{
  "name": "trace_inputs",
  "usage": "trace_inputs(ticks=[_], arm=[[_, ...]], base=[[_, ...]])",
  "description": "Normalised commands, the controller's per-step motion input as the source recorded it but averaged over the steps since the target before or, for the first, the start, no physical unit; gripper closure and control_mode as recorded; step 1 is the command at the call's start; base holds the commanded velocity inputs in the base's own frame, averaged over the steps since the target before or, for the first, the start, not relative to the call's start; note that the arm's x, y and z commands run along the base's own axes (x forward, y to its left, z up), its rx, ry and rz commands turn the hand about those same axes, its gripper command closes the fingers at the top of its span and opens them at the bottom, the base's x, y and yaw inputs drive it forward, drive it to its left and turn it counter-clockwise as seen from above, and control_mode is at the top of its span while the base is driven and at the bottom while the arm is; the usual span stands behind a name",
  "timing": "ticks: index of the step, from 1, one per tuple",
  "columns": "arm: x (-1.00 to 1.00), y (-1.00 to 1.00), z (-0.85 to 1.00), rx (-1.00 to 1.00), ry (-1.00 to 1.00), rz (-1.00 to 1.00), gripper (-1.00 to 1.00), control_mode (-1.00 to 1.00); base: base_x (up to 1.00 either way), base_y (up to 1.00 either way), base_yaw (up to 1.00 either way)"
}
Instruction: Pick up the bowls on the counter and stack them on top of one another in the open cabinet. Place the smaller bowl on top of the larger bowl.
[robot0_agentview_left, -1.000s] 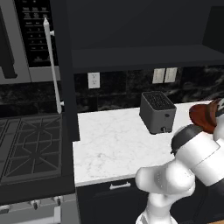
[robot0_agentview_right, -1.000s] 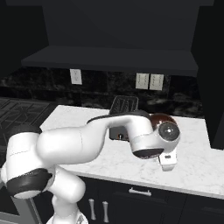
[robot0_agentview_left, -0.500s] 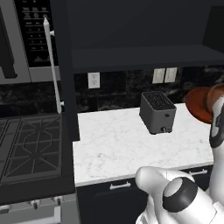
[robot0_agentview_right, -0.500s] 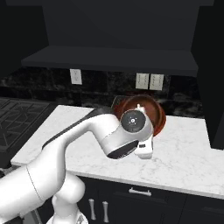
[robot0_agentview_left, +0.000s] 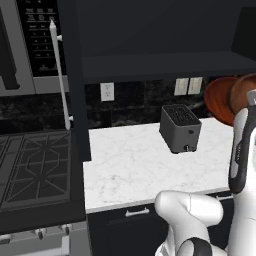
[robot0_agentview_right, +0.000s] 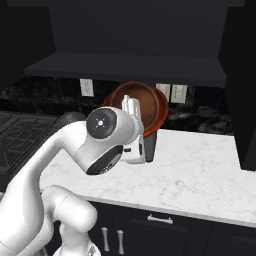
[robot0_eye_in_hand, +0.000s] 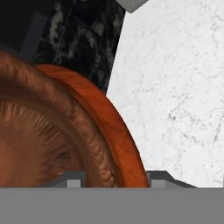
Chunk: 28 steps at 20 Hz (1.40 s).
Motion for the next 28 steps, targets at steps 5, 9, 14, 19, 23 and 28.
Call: trace_inputs(ticks=[5,9,14,19,23,28], arm=[[-0.14,0.62,0.96,0.0,-0.07,0.0,1.0,-1.0],[0.01,0.62,0.75,0.0,-0.07,0.0,1.0,-1.0],[0.19,0.54,0.46,0.0,-0.01,0.0,1.0,-1.0],[0.43,0.24,0.25,0.09,0.0,0.0,1.0,-1.0],[0.58,0.15,0.03,0.12,0.0,0.0,1.0,-1.0],[0.68,0.1,0.0,0.09,-0.01,0.0,1.0,-1.0]], base=[[0.0,0.0,0.0],[0.0,0.0,0.0],[0.0,0.0,0.0],[0.0,0.0,0.0],[0.0,0.0,0.0],[0.0,0.0,0.0]])
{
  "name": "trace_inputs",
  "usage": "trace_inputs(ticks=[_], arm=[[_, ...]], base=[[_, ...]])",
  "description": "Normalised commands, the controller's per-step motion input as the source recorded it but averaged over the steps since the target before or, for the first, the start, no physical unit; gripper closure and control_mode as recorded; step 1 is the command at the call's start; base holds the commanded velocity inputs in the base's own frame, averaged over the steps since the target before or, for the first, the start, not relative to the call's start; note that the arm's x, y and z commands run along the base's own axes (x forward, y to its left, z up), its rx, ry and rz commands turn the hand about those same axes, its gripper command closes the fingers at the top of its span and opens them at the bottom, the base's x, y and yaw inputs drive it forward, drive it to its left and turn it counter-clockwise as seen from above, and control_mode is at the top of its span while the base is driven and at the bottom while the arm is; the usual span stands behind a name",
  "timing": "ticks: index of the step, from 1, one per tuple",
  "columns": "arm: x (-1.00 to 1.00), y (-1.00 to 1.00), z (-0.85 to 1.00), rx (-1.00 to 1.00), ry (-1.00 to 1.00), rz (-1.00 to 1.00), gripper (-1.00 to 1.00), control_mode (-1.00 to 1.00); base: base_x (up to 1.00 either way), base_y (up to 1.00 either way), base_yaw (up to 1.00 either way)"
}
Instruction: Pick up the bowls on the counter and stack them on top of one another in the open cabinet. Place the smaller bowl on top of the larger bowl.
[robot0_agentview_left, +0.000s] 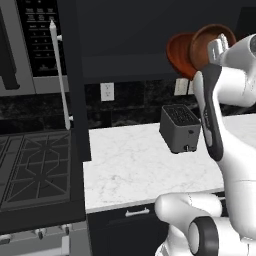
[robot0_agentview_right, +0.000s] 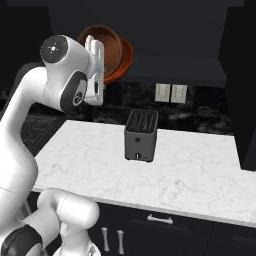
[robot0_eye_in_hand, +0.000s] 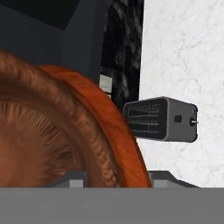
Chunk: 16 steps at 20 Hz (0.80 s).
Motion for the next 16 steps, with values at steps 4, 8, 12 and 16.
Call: trace_inputs(ticks=[4,8,12,16], arm=[[0.78,0.01,0.0,0.01,0.0,0.0,1.0,-1.0],[0.85,0.03,0.0,0.0,0.0,0.0,1.0,-1.0],[0.82,0.03,-0.05,0.0,0.0,0.0,1.0,-1.0],[0.78,0.0,-0.25,0.0,0.0,0.0,1.0,-1.0]], base=[[0.0,0.0,0.0],[0.0,0.0,0.0],[0.0,0.0,0.0],[0.0,0.0,0.0]])
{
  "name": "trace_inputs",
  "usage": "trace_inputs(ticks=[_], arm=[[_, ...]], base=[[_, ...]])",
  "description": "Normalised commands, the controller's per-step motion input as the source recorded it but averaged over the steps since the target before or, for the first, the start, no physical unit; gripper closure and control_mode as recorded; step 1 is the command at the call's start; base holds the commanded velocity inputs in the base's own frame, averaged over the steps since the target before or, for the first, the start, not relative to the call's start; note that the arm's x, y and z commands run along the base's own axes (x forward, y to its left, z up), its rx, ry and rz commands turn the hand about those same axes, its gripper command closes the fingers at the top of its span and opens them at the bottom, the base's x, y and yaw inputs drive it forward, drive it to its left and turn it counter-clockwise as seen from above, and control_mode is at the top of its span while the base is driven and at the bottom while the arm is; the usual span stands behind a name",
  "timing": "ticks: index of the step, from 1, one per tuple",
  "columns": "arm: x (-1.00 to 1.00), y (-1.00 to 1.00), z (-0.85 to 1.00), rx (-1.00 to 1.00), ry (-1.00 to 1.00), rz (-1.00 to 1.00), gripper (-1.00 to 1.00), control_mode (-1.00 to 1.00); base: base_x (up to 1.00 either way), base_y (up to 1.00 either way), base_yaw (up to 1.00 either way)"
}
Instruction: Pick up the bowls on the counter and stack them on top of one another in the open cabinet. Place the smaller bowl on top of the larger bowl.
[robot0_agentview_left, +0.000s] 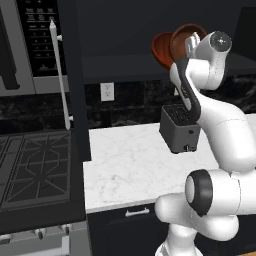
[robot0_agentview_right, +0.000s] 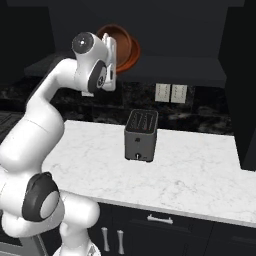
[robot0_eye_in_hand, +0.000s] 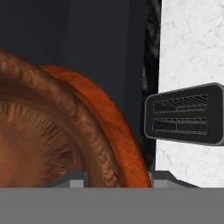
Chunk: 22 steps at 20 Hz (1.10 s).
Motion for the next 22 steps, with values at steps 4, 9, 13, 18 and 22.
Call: trace_inputs(ticks=[4,9,13,18,22], arm=[[0.63,0.0,-0.32,0.0,0.0,0.01,1.0,-1.0],[0.7,0.0,-0.17,0.0,0.01,0.01,1.0,-1.0],[0.62,0.01,-0.1,0.0,0.0,0.01,-1.0,-1.0],[0.32,0.02,-0.04,0.0,-0.04,0.01,-1.0,-1.0],[0.07,0.03,0.0,0.0,-0.22,0.03,-1.0,-1.0]], base=[[0.0,0.0,0.0],[0.0,0.0,0.0],[0.0,0.0,0.0],[0.0,0.0,0.0],[0.0,0.0,0.0]])
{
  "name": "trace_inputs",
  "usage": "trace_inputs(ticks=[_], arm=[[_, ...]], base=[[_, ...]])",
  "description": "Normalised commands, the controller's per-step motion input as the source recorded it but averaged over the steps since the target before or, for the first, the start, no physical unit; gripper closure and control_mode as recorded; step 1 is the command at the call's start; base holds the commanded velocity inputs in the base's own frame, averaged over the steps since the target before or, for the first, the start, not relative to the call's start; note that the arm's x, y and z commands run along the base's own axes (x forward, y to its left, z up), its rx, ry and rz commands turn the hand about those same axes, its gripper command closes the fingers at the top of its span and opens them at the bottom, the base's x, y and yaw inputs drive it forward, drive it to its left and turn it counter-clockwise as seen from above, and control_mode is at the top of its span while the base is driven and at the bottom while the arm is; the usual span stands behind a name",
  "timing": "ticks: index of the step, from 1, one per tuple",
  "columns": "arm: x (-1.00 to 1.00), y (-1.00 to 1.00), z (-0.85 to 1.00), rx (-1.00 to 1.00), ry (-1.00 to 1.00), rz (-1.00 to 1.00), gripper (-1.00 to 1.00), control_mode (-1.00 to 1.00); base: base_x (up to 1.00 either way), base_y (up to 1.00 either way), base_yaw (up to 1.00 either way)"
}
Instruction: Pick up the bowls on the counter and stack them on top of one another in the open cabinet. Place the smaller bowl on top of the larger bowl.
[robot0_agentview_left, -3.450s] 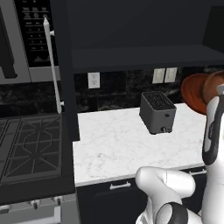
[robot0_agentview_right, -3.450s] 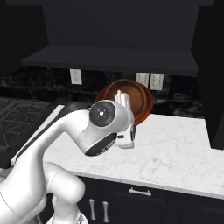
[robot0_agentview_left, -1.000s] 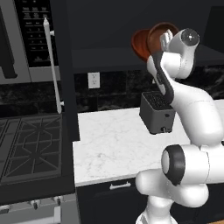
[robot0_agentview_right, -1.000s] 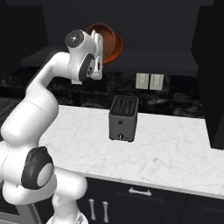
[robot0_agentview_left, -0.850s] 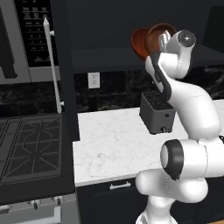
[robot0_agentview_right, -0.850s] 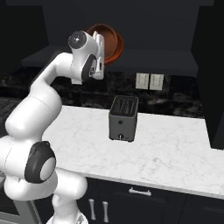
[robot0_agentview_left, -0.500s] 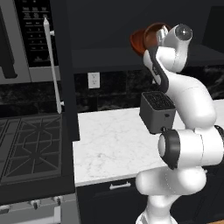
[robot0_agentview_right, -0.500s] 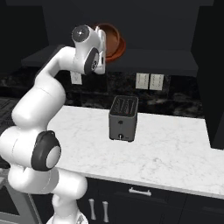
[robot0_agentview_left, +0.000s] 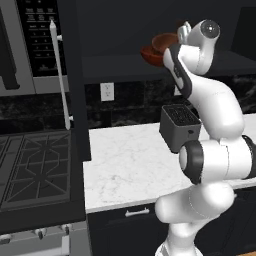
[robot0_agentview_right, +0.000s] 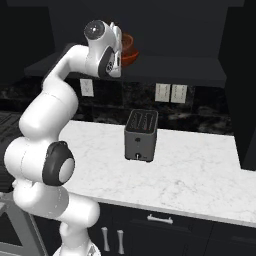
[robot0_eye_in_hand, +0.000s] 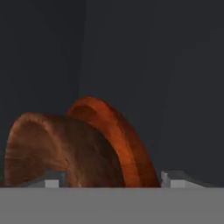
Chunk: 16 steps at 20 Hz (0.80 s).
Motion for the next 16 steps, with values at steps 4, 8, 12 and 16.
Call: trace_inputs(ticks=[4,8,12,16], arm=[[0.0,0.07,0.0,0.0,-0.32,0.03,-1.0,-1.0],[-0.32,0.04,0.0,0.04,-0.32,0.01,-1.0,-1.0],[-0.66,0.0,0.21,0.07,-0.02,0.0,-1.0,-1.0],[-0.71,0.01,0.31,0.07,0.0,0.0,-1.0,-1.0]], base=[[0.0,0.0,0.0],[0.0,0.0,0.0],[0.0,0.0,0.0],[0.0,0.0,0.0]])
